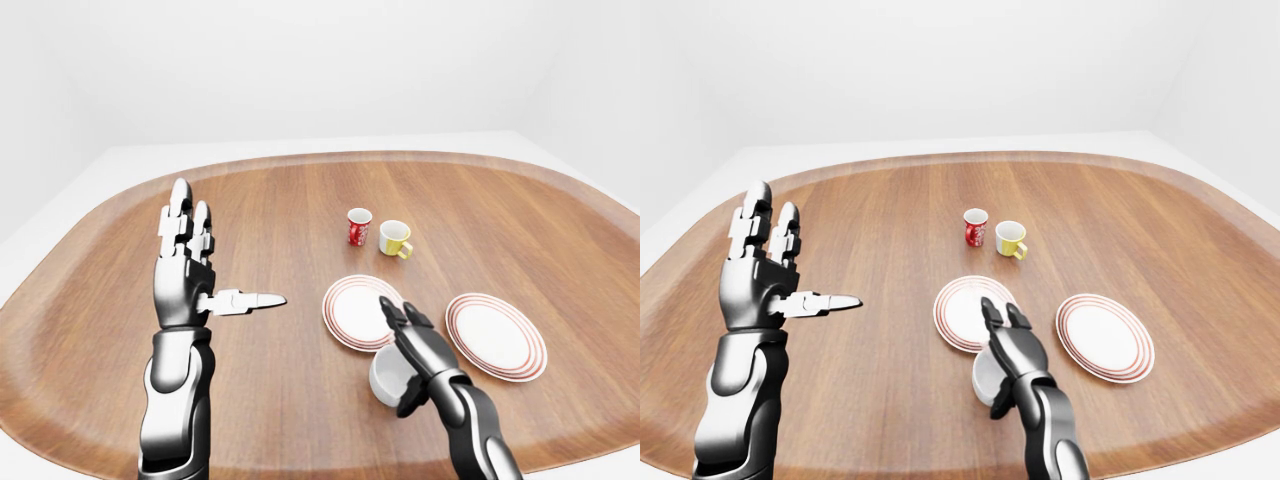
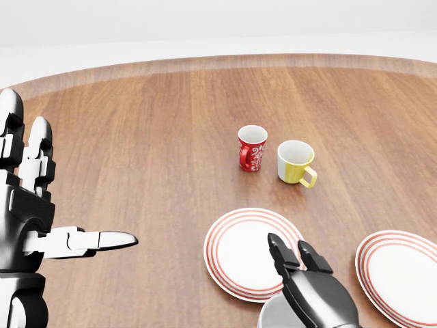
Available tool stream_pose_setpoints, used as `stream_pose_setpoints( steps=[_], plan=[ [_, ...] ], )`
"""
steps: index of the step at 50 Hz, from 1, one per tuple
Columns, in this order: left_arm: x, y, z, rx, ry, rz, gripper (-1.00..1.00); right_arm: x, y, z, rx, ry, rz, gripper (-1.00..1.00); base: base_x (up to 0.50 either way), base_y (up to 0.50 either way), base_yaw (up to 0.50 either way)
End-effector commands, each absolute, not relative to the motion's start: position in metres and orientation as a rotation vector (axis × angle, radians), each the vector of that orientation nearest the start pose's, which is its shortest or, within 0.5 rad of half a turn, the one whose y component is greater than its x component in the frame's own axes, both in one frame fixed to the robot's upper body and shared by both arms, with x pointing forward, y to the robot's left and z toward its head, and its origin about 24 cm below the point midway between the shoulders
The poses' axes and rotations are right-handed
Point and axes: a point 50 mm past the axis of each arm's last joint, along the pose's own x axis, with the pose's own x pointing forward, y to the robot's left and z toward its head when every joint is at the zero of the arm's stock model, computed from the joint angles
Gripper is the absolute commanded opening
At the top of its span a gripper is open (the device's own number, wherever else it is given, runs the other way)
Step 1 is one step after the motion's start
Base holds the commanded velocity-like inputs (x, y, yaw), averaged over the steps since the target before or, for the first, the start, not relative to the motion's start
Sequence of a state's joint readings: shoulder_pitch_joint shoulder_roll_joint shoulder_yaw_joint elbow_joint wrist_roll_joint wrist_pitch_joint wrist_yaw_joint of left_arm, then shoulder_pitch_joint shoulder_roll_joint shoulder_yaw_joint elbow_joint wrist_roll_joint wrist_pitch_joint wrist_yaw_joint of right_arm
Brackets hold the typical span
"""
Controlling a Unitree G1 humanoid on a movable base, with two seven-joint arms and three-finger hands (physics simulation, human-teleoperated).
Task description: Put the white mug on the left plate.
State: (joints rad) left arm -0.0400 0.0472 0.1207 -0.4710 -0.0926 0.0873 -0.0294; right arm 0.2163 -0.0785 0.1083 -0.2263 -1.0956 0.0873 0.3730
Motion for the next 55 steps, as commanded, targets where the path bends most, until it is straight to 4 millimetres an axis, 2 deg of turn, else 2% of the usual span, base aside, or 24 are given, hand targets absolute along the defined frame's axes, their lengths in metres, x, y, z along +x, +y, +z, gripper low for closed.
stream_pose_setpoints(
  steps=[1, 26, 55],
  plan=[
    [0.239, 0.176, 0.152, -0.017, -0.429, 0.043, 1.00, 0.209, -0.149, 0.025, -1.155, 0.254, 0.323, 1.00, 0.00, 0.00, 0.00],
    [0.239, 0.176, 0.151, -0.017, -0.425, 0.042, 1.00, 0.210, -0.146, 0.023, -1.170, 0.265, 0.349, 1.00, 0.00, 0.00, 0.00],
    [0.239, 0.175, 0.151, -0.016, -0.426, 0.040, 1.00, 0.215, -0.147, 0.008, -1.192, 0.301, 0.365, 1.00, 0.00, 0.00, 0.00]
  ],
)
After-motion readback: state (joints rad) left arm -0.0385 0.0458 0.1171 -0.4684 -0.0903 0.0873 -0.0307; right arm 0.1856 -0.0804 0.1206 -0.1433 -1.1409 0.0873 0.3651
